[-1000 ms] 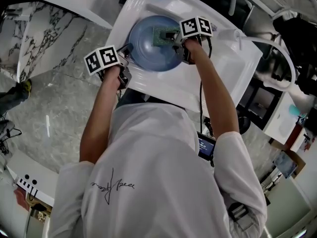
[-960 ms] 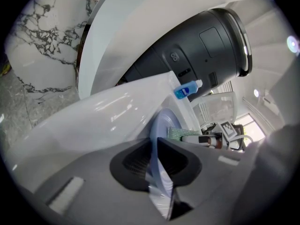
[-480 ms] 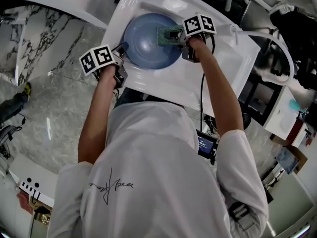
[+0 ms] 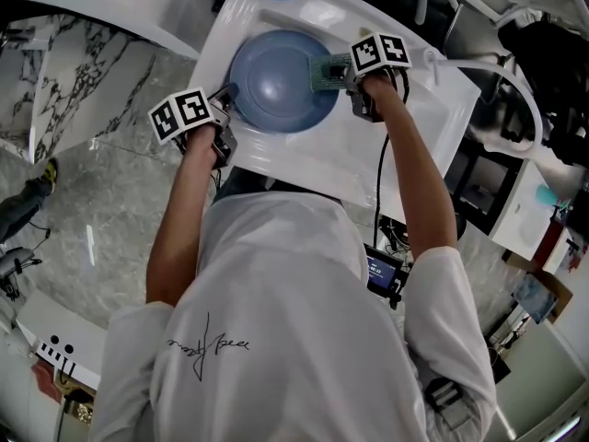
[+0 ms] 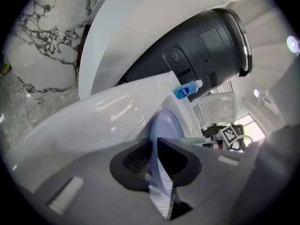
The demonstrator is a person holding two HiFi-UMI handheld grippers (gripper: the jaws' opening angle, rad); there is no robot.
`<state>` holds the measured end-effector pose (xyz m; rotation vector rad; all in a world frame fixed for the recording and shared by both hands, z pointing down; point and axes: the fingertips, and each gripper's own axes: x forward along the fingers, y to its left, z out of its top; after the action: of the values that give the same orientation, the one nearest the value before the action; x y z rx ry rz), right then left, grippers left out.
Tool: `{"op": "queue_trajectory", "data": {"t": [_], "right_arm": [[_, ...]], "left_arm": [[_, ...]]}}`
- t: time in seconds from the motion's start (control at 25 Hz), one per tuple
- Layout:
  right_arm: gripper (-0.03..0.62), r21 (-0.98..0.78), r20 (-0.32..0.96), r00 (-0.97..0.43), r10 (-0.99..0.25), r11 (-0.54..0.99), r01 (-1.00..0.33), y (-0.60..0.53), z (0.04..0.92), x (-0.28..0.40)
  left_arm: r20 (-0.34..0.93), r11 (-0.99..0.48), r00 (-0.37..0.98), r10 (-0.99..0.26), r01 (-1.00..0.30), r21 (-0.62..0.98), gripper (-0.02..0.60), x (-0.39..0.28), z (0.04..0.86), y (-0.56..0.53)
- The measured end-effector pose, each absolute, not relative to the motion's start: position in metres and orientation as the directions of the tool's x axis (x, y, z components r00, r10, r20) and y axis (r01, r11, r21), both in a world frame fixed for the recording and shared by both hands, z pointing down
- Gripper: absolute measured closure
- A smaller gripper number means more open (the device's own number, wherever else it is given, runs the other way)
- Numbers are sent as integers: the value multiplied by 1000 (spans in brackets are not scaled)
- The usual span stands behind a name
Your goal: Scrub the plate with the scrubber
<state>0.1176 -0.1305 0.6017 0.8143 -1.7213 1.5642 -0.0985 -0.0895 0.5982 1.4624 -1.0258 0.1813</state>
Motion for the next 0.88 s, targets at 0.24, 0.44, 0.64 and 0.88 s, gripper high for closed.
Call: {"op": "queue_trajectory", "data": {"t": [0.24, 0.44, 0.64, 0.88], "right_arm": [[533, -504, 857, -514, -24, 163, -848, -129, 593, 136], [533, -589, 794, -604, -69, 164, -792, -132, 565, 114], [533, -681, 714, -697, -66, 167, -713, -126, 548, 74], [533, -771, 621, -783, -43, 144, -620, -110, 545, 24]], "left_arm": [[654, 179, 590, -474, -662, 728, 479, -99, 598, -89], [649, 178, 594, -476, -657, 732, 479, -99, 598, -90], [645, 181, 596, -478, -652, 736, 479, -98, 598, -90], [645, 182, 594, -481, -652, 736, 479, -98, 598, -90]]}}
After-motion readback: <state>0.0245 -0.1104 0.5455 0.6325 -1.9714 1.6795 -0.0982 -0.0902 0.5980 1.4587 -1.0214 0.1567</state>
